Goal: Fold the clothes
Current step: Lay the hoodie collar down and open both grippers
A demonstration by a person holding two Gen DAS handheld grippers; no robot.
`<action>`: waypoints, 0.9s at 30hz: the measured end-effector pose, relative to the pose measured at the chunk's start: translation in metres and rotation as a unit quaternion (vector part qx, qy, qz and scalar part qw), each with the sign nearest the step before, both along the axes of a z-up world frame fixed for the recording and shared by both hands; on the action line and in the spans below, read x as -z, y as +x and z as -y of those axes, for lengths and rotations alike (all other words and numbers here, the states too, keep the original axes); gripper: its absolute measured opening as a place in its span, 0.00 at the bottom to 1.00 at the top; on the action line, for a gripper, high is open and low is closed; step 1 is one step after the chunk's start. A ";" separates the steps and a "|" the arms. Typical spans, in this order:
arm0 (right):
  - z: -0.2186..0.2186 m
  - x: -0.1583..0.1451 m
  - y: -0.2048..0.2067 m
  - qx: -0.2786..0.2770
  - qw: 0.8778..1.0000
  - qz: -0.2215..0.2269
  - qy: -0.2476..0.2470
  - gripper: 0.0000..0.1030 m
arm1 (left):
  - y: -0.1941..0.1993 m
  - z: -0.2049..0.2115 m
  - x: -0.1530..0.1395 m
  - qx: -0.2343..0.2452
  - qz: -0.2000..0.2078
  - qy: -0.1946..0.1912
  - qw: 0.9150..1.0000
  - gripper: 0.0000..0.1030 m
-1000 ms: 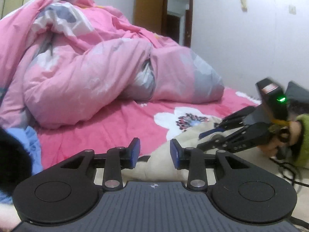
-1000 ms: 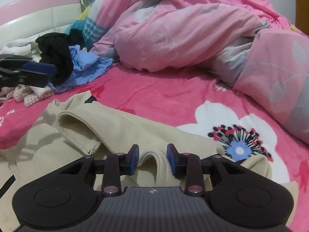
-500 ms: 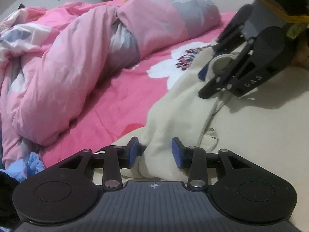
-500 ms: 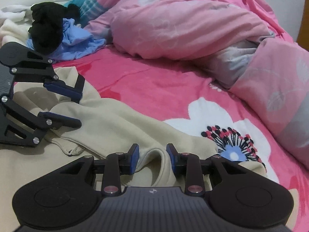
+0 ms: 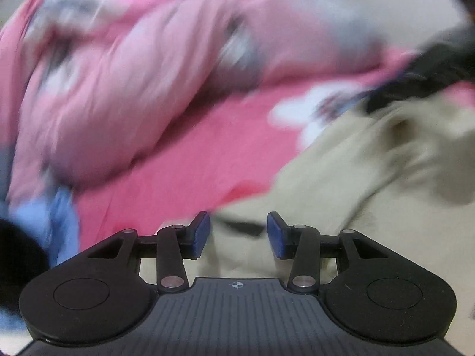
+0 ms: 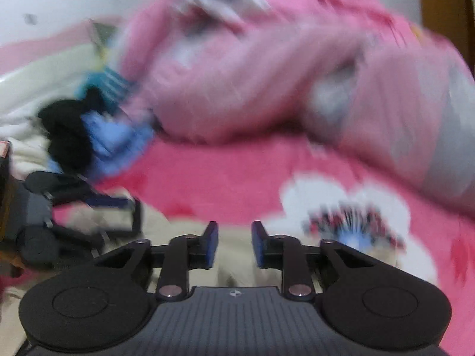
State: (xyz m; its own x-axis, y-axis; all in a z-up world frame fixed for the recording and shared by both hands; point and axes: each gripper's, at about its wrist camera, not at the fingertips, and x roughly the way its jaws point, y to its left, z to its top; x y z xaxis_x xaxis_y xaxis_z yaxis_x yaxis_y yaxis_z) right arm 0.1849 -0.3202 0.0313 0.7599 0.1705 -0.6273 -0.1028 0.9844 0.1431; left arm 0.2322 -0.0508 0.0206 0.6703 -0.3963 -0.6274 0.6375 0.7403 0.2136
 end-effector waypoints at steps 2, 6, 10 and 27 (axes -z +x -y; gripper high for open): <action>0.008 0.024 -0.003 0.010 1.000 -0.016 0.015 0.13 | 0.013 -0.015 0.003 -0.031 -0.041 -0.033 0.998 0.47; 0.000 0.023 -0.010 0.012 1.000 -0.001 -0.008 0.14 | 0.018 -0.031 0.001 -0.054 -0.069 -0.059 0.994 0.47; -0.006 0.002 -0.028 0.010 0.999 0.014 -0.039 0.15 | 0.009 -0.042 -0.019 -0.085 -0.077 -0.060 0.992 0.47; 0.105 -0.015 -0.290 0.141 0.961 -0.069 0.226 0.59 | -0.205 -0.196 -0.054 -0.126 -0.282 -0.188 0.932 0.66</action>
State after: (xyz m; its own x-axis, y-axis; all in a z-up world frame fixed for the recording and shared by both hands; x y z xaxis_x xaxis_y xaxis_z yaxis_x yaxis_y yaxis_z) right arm -0.1050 -0.4248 0.0460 0.7309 0.2498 -0.6351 0.2090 0.8039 0.5568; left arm 0.0268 0.1452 0.0748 0.3780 -0.5336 -0.7566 0.3652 0.8369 -0.4077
